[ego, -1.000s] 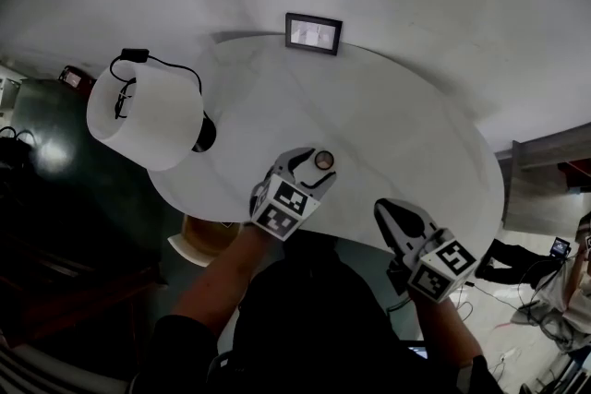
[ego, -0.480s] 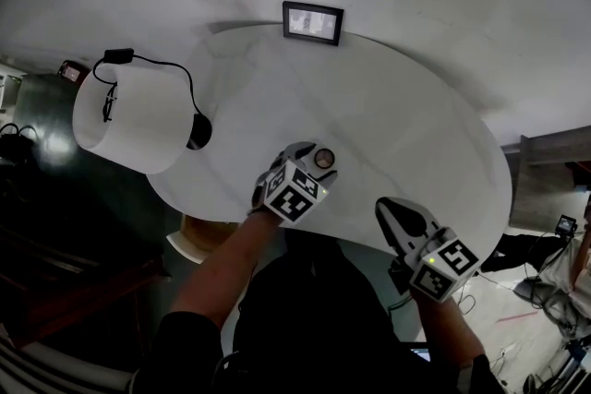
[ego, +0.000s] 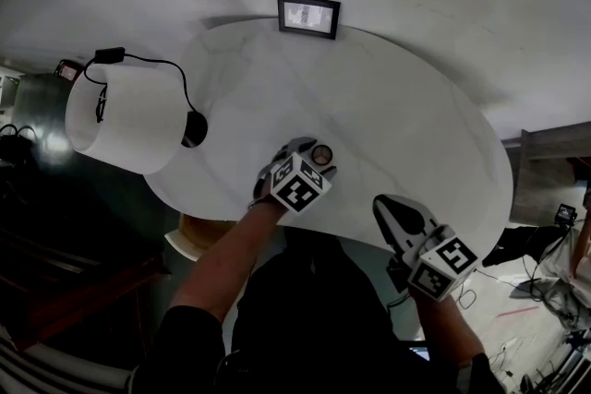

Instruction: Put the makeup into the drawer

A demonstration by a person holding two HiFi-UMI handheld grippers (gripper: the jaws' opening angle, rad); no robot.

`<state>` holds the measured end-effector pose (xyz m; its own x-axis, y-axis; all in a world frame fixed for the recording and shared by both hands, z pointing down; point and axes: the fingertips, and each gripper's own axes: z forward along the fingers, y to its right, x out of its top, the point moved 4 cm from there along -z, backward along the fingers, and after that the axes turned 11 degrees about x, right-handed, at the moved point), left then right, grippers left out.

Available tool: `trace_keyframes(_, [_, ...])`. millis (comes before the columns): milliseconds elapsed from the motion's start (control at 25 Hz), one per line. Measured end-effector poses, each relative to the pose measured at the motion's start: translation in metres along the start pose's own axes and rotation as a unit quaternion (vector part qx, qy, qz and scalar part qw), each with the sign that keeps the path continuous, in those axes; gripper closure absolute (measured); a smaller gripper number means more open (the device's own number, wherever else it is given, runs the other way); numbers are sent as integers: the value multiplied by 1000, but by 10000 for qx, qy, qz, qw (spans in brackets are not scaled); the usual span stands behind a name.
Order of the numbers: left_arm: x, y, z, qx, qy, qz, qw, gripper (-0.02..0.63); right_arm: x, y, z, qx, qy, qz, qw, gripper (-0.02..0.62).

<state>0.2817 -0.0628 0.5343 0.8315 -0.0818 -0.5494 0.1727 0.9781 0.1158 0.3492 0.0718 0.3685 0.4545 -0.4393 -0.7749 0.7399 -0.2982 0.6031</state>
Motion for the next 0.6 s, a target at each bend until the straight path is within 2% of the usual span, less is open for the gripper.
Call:
trace_keyframes(160, [-2, 0, 4, -8, -69, 30, 10000, 296, -6, 3, -6, -98, -162, -127, 9997, 578])
trace_keyframes(520, [-2, 1, 16, -41, -231, 146, 9996, 298, -6, 4, -10, -89, -123, -67, 9999, 578])
trace_keyframes(600, [-2, 2, 16, -42, -247, 165, 9996, 299, -3, 2, -9, -26, 22, 17, 10000, 578])
